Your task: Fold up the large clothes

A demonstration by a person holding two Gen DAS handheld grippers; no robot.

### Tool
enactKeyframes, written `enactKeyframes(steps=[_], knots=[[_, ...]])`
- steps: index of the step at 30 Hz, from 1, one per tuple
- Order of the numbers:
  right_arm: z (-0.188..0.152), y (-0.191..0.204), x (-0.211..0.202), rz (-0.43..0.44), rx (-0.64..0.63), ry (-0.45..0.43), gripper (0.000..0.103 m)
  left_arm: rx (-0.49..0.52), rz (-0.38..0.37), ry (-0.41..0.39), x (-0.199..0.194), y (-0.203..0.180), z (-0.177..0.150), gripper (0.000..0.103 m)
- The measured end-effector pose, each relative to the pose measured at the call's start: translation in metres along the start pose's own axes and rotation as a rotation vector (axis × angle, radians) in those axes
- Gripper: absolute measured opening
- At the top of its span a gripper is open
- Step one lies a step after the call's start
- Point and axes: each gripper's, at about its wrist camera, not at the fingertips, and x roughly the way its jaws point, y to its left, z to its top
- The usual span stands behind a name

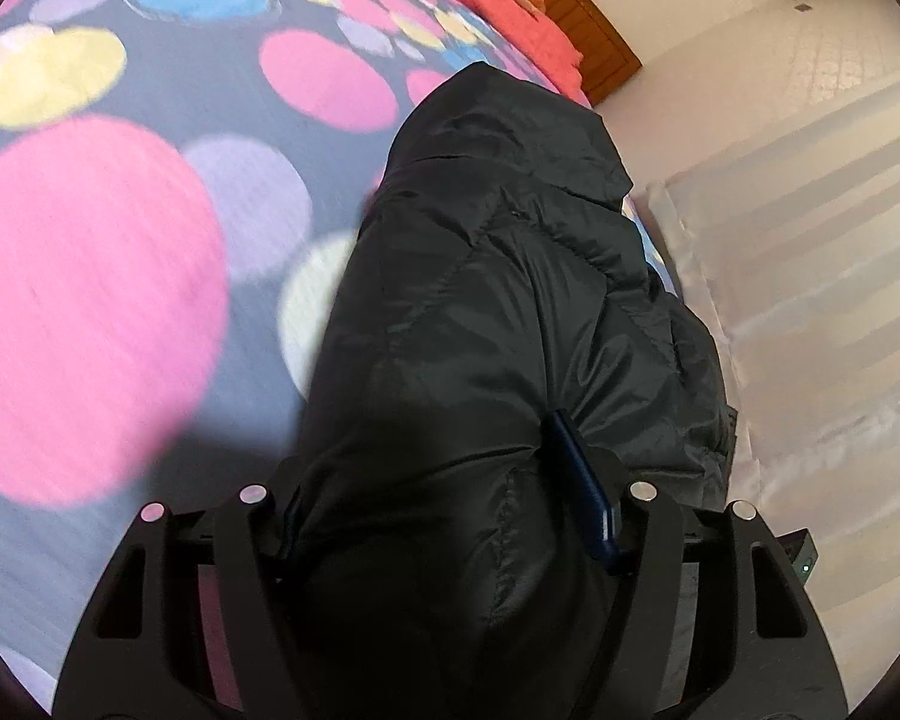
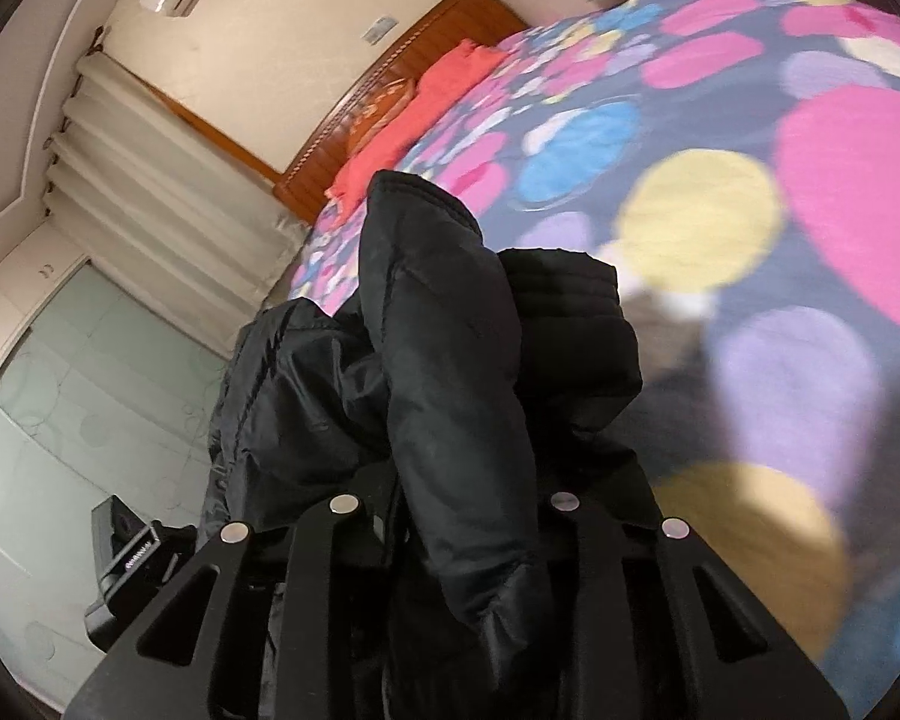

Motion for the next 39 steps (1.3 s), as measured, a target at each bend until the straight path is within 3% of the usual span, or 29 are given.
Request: enactKeyframes(steps=[9,17,22,24,26,30,34,35,36,39], knots=[[0.019,0.027,0.074,0.027,0.0,0.059,0.025,-0.022,0.046,-0.034,0.002,0.028,0.057,0.066],[0.016,0.018,0.094,-0.008,0.026,0.096,0.026,-0.057,0.056,-0.022,0.012,0.041,0.06,0.069],[0.01,0.029,0.078,-0.05,-0.01,0.087,0.039,-0.038,0.066,-0.032,-0.005,0.045,0.052,0.082],[0.006,0.03,0.065,-0.063,-0.029,0.073,0.057,-0.031,0.054,-0.033,-0.019,0.046,0.04,0.087],[-0.003,0.027,0.049,-0.052,-0.027,0.06,0.07,-0.034,0.034,-0.043,-0.032,0.051,0.026,0.092],[-0.028,0.011,0.028,-0.05,0.04,0.077,0.073,-0.062,-0.032,-0.017,-0.043,0.063,-0.001,0.097],[-0.045,0.001,0.033,-0.012,0.115,0.113,0.073,-0.157,-0.092,0.022,-0.034,0.075,-0.013,0.095],[-0.046,0.002,0.033,-0.013,0.112,0.119,0.066,-0.173,-0.106,0.027,-0.034,0.075,-0.015,0.089],[-0.046,0.004,0.034,-0.007,0.113,0.131,0.049,-0.156,-0.092,0.02,-0.038,0.071,-0.017,0.087],[-0.043,0.015,0.028,-0.021,0.091,0.145,0.031,-0.093,-0.074,0.015,-0.044,0.057,-0.015,0.079]])
